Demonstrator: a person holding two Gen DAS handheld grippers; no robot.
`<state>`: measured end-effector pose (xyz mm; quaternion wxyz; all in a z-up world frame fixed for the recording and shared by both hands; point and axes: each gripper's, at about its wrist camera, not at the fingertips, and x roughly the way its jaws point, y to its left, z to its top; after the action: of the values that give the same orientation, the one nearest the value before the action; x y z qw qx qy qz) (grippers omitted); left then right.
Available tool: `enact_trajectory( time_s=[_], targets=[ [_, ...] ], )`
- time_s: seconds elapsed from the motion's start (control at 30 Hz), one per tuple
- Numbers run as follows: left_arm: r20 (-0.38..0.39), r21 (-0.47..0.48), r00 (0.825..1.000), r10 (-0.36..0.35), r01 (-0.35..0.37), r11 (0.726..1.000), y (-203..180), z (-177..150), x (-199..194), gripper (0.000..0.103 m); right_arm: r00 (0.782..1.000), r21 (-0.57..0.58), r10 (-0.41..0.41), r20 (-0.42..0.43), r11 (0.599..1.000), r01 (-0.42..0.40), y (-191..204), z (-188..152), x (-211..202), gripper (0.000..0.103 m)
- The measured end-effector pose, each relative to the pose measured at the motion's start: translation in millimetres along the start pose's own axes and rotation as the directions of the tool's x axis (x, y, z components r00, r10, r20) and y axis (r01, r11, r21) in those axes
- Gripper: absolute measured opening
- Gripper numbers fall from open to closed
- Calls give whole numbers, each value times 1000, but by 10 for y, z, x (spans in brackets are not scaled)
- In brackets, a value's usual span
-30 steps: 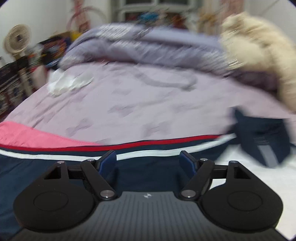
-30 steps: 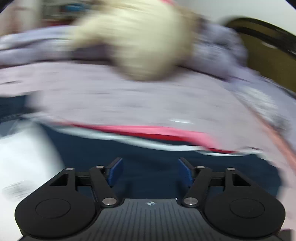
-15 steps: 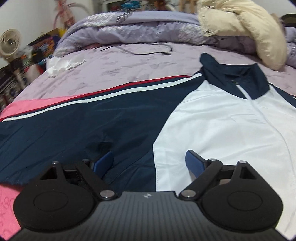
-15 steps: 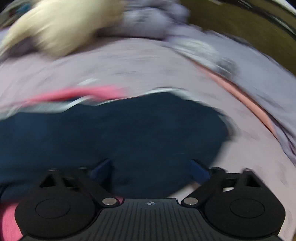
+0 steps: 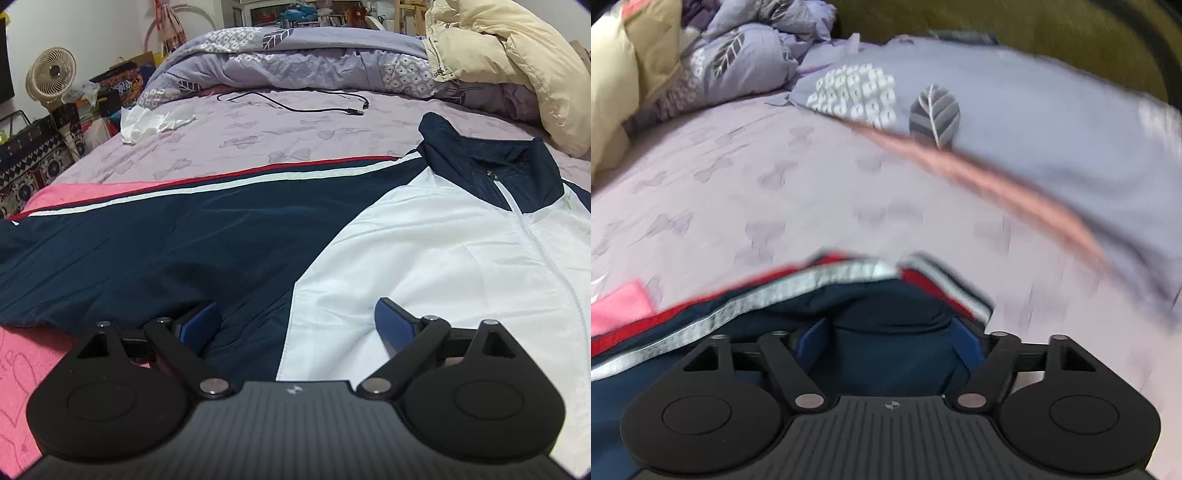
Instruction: Fold clothes
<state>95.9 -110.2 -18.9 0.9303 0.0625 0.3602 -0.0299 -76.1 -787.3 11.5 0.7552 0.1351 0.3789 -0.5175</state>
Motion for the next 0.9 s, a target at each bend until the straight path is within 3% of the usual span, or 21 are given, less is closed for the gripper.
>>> enact_trajectory(
  time_s=[0.1,0.2,0.3,0.37,0.4,0.43,0.47,0.53,0.57,0.63,0.7,0.8,0.9],
  targets=[
    [8,-5,1000,6,-6,1000,-1,-14,4,96,989,-73,10,148,997,1,290,125,-344,78],
    [12,-14,1000,-2,2,1000,13,-24,11,97,965,-106,193,175,979,-176,456,-33,-758,82],
    [17,-23,1000,-11,11,1000,26,-32,17,97,959,-130,256,118,962,-241,530,-350,-932,88],
    [18,-26,1000,-15,16,1000,29,-33,16,97,983,-104,177,45,980,-171,462,-541,-597,101],
    [17,-27,1000,-17,17,999,33,-28,18,98,993,-74,118,5,990,-118,394,-622,-398,102],
    [8,-23,1000,-19,19,1000,32,-7,10,98,996,36,87,-16,996,-86,286,-557,-393,101],
    [-1,-18,1000,-21,21,1000,31,15,1,98,997,138,60,-38,989,-54,187,-493,-398,88],
    [-13,-10,999,-43,43,999,36,38,-58,95,996,68,93,9,993,-93,287,-413,-714,82],
    [-14,-6,998,-65,65,998,43,37,-113,95,983,-9,163,79,987,-163,369,-453,-961,84],
    [-16,0,994,-110,110,994,56,33,-221,94,933,-195,327,154,935,-295,590,-636,-1442,87],
    [-5,30,992,-130,130,991,45,-20,-373,94,869,-330,473,146,851,-408,851,-885,-1838,88],
    [-5,76,988,-152,151,986,51,-146,-580,94,775,-412,629,62,723,-554,1231,-1275,-2198,91],
    [-37,95,986,-165,168,981,131,-342,-769,94,762,-469,644,-68,653,-594,1556,-1672,-2267,91]
  ],
)
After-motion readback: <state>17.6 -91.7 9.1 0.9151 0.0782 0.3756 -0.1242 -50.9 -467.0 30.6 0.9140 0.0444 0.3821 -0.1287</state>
